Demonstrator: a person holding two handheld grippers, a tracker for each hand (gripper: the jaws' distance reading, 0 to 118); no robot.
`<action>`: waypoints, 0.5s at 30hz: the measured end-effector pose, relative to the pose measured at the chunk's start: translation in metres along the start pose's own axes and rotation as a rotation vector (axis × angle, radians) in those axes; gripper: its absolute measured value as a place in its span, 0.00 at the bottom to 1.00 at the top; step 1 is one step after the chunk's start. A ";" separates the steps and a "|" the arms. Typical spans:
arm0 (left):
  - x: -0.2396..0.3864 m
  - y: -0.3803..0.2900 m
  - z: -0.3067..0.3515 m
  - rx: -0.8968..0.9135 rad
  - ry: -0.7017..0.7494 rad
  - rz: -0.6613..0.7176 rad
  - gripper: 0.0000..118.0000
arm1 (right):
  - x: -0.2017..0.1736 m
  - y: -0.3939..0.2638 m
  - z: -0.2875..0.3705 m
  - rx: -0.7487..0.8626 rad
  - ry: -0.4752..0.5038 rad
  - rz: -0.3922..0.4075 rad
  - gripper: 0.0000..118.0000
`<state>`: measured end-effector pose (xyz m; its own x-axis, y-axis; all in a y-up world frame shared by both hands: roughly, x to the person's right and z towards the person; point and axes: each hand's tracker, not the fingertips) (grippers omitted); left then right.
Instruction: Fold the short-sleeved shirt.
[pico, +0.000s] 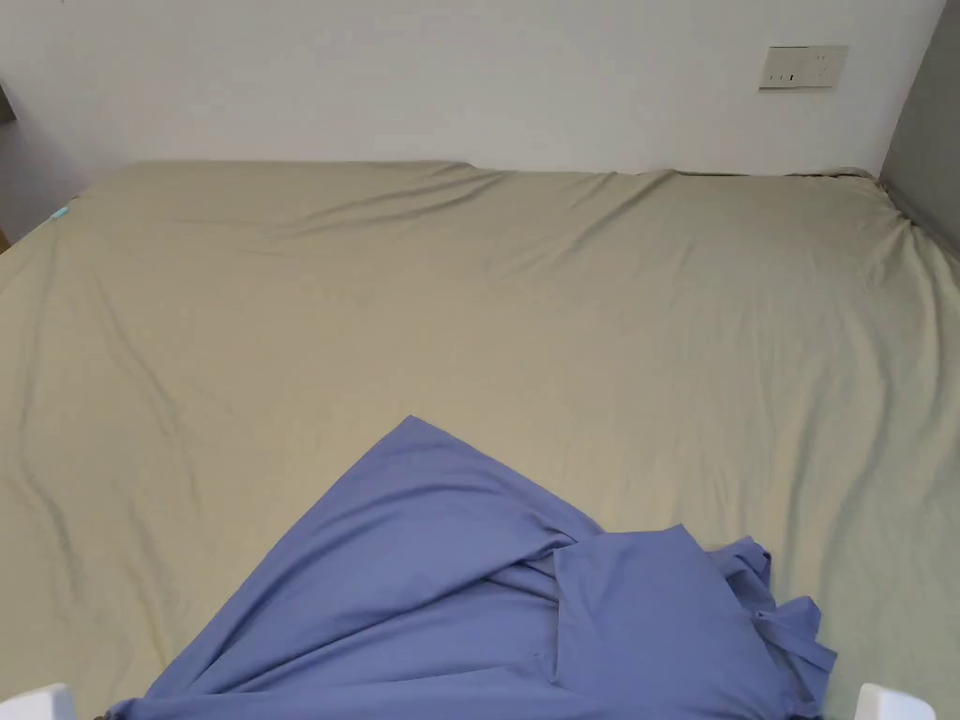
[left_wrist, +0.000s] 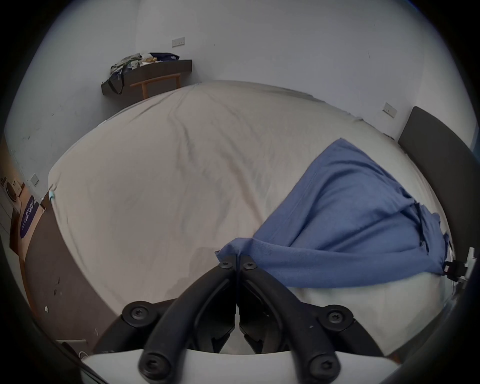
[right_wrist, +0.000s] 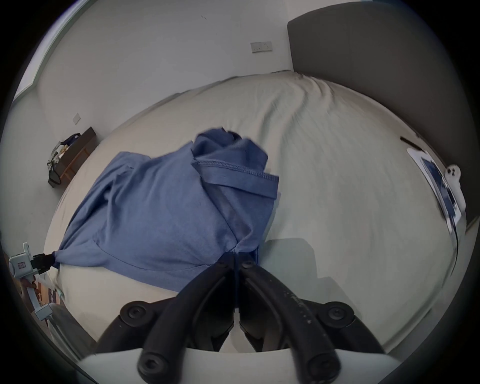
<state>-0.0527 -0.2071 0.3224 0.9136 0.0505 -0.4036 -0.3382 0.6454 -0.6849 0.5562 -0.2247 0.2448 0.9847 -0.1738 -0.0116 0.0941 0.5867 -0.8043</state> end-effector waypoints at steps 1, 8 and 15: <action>0.001 -0.006 0.000 -0.006 0.004 -0.016 0.00 | 0.000 -0.005 -0.001 -0.003 -0.001 -0.002 0.04; 0.019 -0.008 -0.012 -0.026 0.064 -0.081 0.00 | -0.013 -0.006 -0.006 0.019 -0.069 0.049 0.04; 0.024 0.040 0.042 0.151 -0.094 0.073 0.99 | -0.025 0.030 0.050 0.179 -0.076 0.101 0.93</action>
<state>-0.0347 -0.1484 0.3107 0.9075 0.1679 -0.3851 -0.3729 0.7441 -0.5543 0.5413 -0.1637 0.2508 0.9980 -0.0510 -0.0366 0.0122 0.7301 -0.6832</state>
